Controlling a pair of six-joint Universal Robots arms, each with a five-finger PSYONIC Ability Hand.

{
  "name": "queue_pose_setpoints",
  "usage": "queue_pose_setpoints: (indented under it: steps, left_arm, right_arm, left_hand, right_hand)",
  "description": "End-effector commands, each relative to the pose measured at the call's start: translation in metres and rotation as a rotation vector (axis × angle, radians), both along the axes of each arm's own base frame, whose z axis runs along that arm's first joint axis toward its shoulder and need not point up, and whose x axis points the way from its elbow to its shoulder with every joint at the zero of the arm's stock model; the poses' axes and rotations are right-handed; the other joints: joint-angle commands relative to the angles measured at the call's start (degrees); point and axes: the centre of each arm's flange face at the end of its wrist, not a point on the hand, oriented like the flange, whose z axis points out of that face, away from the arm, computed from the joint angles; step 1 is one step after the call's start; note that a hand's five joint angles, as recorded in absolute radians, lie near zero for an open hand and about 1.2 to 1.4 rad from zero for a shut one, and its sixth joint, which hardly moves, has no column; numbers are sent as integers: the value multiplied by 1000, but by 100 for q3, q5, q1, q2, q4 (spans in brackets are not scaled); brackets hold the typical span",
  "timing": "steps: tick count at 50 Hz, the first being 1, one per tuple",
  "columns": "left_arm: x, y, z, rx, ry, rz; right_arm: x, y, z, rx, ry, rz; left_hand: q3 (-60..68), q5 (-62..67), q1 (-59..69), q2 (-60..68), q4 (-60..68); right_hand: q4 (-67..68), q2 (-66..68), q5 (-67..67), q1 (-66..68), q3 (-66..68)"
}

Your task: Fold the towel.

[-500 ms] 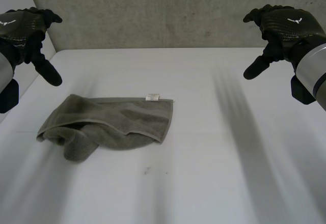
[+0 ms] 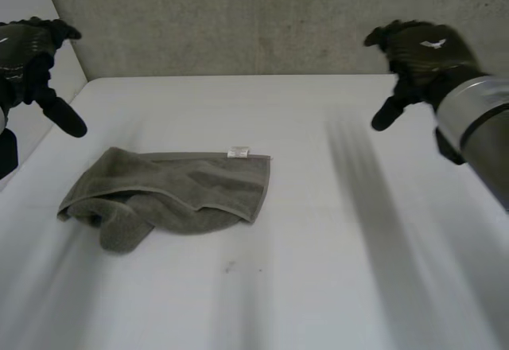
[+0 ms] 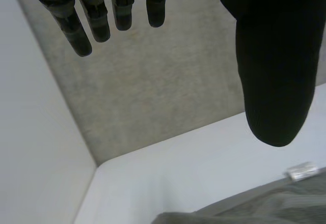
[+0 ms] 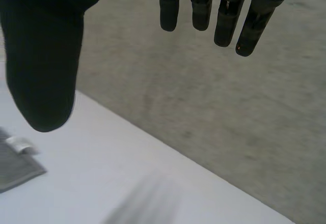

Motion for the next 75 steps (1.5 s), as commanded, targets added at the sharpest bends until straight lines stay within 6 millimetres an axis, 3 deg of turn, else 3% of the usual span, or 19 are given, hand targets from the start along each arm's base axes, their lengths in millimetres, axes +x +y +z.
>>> queue_pose_setpoints:
  steps: [1, 9, 11, 19, 30, 34, 42, 53, 57, 59, 60, 61, 63, 68, 69, 70, 71, 73, 75]
  left_arm:
    - [32, -30, -21, 11, -1, 94]
    - [41, -51, -73, 159, 4, 34]
    - [42, -53, -83, 193, 5, 29]
    - [43, -66, -140, 359, -42, 10]
    - [39, -77, -166, 316, -71, -8]
    - [36, -82, -171, 284, -73, -16]
    - [26, -81, -168, 253, -80, -47]
    - [17, -79, -177, 249, -156, -92]
    - [17, -82, -180, 230, -158, -92]
    - [16, -86, -182, 213, -160, -91]
    - [16, -86, -183, 213, -160, -91]
    - [16, -87, -185, 211, -162, -91]
    - [16, -88, -185, 210, -162, -91]
    - [15, -89, -184, 209, -161, -94]
    - [15, -89, -182, 202, -161, -93]
    - [14, -89, -180, 198, -164, -98]
    - [14, -89, -180, 198, -164, -98]
    - [6, -85, -179, 186, -176, -124]
    - [1, -83, -180, 182, -187, -139]
  right_arm:
    - [49, 11, -31, 43, 44, 196]
    - [89, 9, -82, 159, 41, 282]
    - [108, 16, -101, 211, 22, 325]
    - [142, 30, -150, 310, 19, 410]
    - [161, 29, -187, 330, 41, 418]
    - [163, 24, -195, 320, 53, 403]
    - [167, 18, -192, 284, 35, 394]
    - [164, 14, -195, 253, 86, 357]
    - [164, 14, -198, 246, 100, 358]
    - [164, 12, -196, 232, 109, 348]
    - [164, 12, -196, 232, 109, 347]
    - [164, 11, -193, 220, 112, 340]
    - [165, 10, -188, 203, 112, 334]
    - [168, 4, -145, 97, 76, 330]
    - [167, 3, -126, 60, 60, 331]
    - [165, 3, -106, 20, 43, 328]
    - [165, 3, -106, 19, 42, 328]
    - [159, 6, -72, -42, 18, 327]
    - [156, 9, -57, -66, 6, 330]
  left_hand:
    - [85, -112, 43, 107, 96]
    - [270, 73, 228, 293, 281]
    - [270, 73, 228, 293, 281]
    - [605, 407, 563, 627, 615]
    - [2322, 2125, 2281, 2345, 2333]
    - [4016, 3818, 3974, 4038, 4026]
    - [5516, 5319, 5474, 5539, 5527]
    - [5452, 5254, 5410, 5474, 5462]
    - [4644, 4446, 4602, 4666, 4654]
    - [2184, 1986, 2142, 2206, 2194]
    - [2171, 1974, 2129, 2193, 2182]
    - [1821, 1624, 1780, 1844, 1832]
    - [1818, 1620, 1776, 1840, 1828]
    - [2070, 1872, 2028, 2092, 2080]
    - [2303, 2106, 2261, 2326, 2314]
    - [3238, 3040, 3196, 3260, 3249]
    - [3247, 3050, 3206, 3270, 3258]
    - [5895, 5697, 5853, 5917, 5905]
    - [6904, 6707, 6863, 6927, 6915]
  right_hand:
    - [-331, -322, -423, -180, -224]
    - [-331, -322, -423, -180, -224]
    - [-331, -322, -423, -180, -224]
    - [-39, -29, -130, 112, 69]
    - [1595, 1604, 1503, 1746, 1702]
    - [2715, 2725, 2624, 2866, 2823]
    - [4536, 4546, 4445, 4687, 4643]
    - [3226, 3236, 3135, 3377, 3334]
    - [3529, 3539, 3438, 3680, 3636]
    - [4681, 4691, 4590, 4832, 4788]
    - [4690, 4699, 4598, 4841, 4797]
    - [6305, 6315, 6214, 6456, 6412]
    - [6669, 6678, 6577, 6820, 6776]
    - [6669, 6678, 6577, 6820, 6776]
    - [6669, 6678, 6577, 6820, 6776]
    - [6669, 6678, 6577, 6820, 6776]
    - [6669, 6678, 6577, 6820, 6776]
    - [6669, 6678, 6577, 6820, 6776]
    - [6669, 6678, 6577, 6820, 6776]
